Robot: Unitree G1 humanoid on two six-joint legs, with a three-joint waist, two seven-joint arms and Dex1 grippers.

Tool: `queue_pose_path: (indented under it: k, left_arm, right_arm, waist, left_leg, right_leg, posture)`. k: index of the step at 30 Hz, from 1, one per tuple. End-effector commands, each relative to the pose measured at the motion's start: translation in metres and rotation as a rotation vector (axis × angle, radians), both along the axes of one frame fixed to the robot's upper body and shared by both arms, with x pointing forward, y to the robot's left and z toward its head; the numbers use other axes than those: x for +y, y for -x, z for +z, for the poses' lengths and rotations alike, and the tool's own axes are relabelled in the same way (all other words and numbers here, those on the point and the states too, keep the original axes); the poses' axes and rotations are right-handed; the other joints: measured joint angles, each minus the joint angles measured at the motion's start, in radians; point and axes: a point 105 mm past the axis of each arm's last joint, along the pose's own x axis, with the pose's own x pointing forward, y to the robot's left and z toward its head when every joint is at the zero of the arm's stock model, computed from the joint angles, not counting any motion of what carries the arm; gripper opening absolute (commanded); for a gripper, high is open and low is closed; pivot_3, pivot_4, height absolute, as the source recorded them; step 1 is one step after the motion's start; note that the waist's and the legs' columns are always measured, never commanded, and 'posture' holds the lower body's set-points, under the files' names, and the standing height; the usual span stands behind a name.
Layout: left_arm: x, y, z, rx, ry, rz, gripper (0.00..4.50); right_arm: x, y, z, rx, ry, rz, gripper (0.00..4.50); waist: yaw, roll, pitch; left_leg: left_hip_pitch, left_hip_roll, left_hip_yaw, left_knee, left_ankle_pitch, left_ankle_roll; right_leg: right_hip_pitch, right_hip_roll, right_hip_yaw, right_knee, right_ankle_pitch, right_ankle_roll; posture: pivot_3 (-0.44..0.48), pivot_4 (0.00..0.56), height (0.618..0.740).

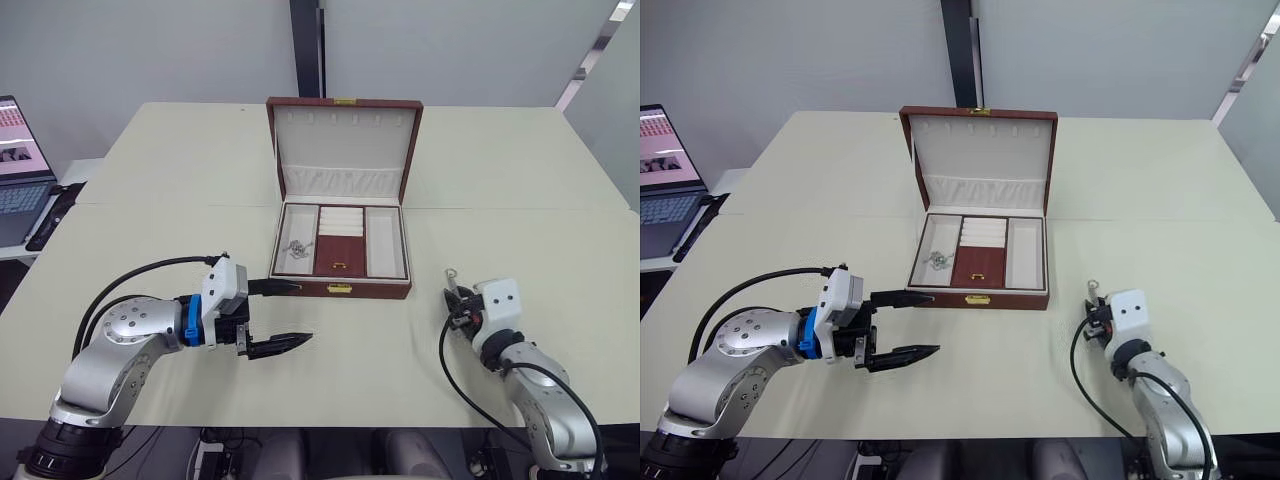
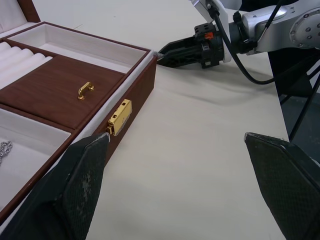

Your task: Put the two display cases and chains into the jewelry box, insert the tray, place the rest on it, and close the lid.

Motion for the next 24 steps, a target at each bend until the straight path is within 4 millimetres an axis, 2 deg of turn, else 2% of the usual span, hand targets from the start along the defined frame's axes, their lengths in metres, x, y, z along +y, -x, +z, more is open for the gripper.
queue_pose_path:
  k: [1,2,6,13,18,21,24]
  left_arm:
    - [-0.007,0.002,0.012,-0.048,0.019,-0.021,4.50]
    - [-0.008,0.002,0.012,-0.049,0.020,-0.021,4.50]
    - [-0.009,0.002,0.012,-0.054,0.023,-0.020,4.50]
    - [-0.006,0.001,0.011,-0.069,0.041,0.012,4.50]
    - [0.001,0.000,0.010,-0.082,0.053,0.072,4.50]
    - [0.007,0.000,0.011,-0.099,0.070,0.135,4.50]
    - [0.010,0.001,0.013,-0.109,0.096,0.194,4.50]
  right_arm:
    - [0.001,0.003,-0.010,0.051,-0.022,0.008,0.43]
    - [0.001,0.003,-0.009,0.046,-0.023,0.006,0.22]
    - [-0.002,0.002,-0.002,0.012,-0.030,0.009,0.15]
    - [0.000,0.001,0.040,-0.121,-0.087,0.148,0.15]
    - [0.012,-0.002,0.072,-0.186,-0.118,0.280,0.15]
    - [0.030,-0.009,0.093,-0.211,-0.103,0.378,0.15]
    - [0.042,-0.016,0.105,-0.224,-0.087,0.427,0.15]
  waist:
    - [0.000,0.000,0.000]
    - [0.000,0.000,0.000]
    - [0.000,0.000,0.000]
    - [0.000,0.001,0.000]
    - [-0.001,0.001,0.001]
    - [-0.002,0.001,0.001]
    - [0.000,0.001,0.001]
  left_leg:
    - [0.000,0.000,0.000,0.000,0.000,0.000]
    - [0.000,0.000,0.000,0.000,0.000,0.000]
    - [0.000,0.000,0.000,0.000,0.000,0.000]
    - [0.000,0.000,0.000,0.000,0.000,0.000]
    - [-0.001,0.000,0.000,0.000,0.000,0.000]
    - [-0.001,0.000,-0.001,0.000,0.000,0.000]
    - [-0.001,0.000,0.000,0.000,0.000,0.000]
  right_leg:
    - [0.000,0.000,0.000,0.000,0.000,0.000]
    - [0.000,0.000,0.000,0.000,0.000,0.000]
    - [0.000,0.000,0.000,0.000,0.000,0.000]
    - [0.000,0.000,0.000,0.000,0.000,0.000]
    - [0.000,0.000,0.000,0.000,0.000,0.000]
    - [0.000,0.000,0.000,0.000,0.000,0.000]
    - [0.000,0.000,0.000,-0.001,0.000,0.000]
  posture:
    - [0.000,0.150,0.740]
    - [0.000,0.150,0.740]
    - [0.000,0.150,0.740]
    - [0.000,0.150,0.740]
    - [0.000,0.150,0.740]
    - [0.000,0.150,0.740]
    - [0.000,0.150,0.740]
